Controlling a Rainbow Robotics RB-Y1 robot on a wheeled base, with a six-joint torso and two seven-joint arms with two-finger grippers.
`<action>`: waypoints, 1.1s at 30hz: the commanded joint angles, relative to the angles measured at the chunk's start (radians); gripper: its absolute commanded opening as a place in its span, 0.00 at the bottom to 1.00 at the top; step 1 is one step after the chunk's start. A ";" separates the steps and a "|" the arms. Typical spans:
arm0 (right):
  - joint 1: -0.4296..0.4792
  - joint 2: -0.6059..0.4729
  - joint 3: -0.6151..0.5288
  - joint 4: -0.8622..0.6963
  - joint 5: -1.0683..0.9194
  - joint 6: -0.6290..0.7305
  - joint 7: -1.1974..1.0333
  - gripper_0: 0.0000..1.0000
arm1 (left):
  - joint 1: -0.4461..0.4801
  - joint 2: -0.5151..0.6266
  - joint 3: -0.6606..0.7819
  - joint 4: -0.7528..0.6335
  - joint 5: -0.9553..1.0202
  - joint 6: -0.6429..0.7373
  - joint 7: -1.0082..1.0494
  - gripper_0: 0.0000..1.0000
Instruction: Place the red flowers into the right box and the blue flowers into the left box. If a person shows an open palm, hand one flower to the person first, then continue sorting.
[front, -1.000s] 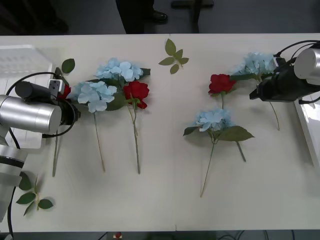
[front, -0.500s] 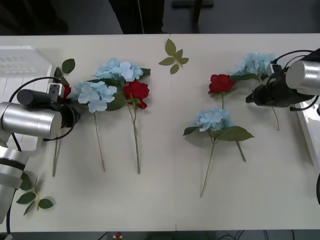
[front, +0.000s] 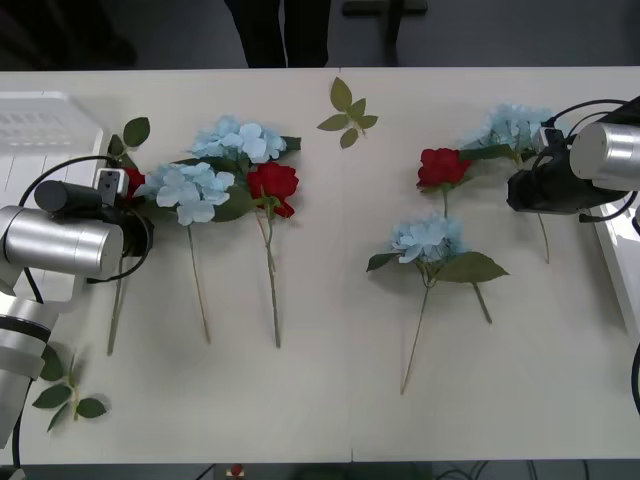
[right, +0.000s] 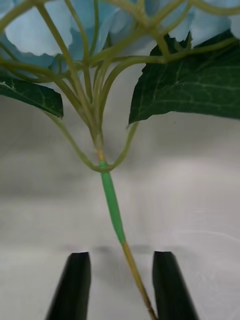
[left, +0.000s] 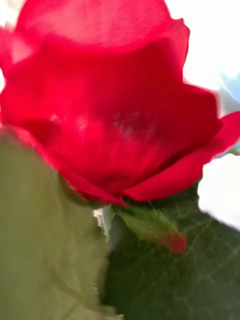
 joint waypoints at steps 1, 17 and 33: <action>-0.027 0.008 0.000 -0.010 0.003 -0.009 -0.009 0.00 | 0.011 0.003 -0.008 -0.037 0.014 -0.012 -0.037 0.00; 0.022 -0.072 -0.134 -0.210 -0.121 -0.012 0.200 0.00 | 0.011 0.065 0.143 -0.511 0.069 0.438 -0.045 0.00; 0.183 -0.084 -0.333 -0.510 -0.385 0.054 0.570 0.00 | 0.013 0.171 0.248 -0.609 0.577 0.237 -0.095 0.00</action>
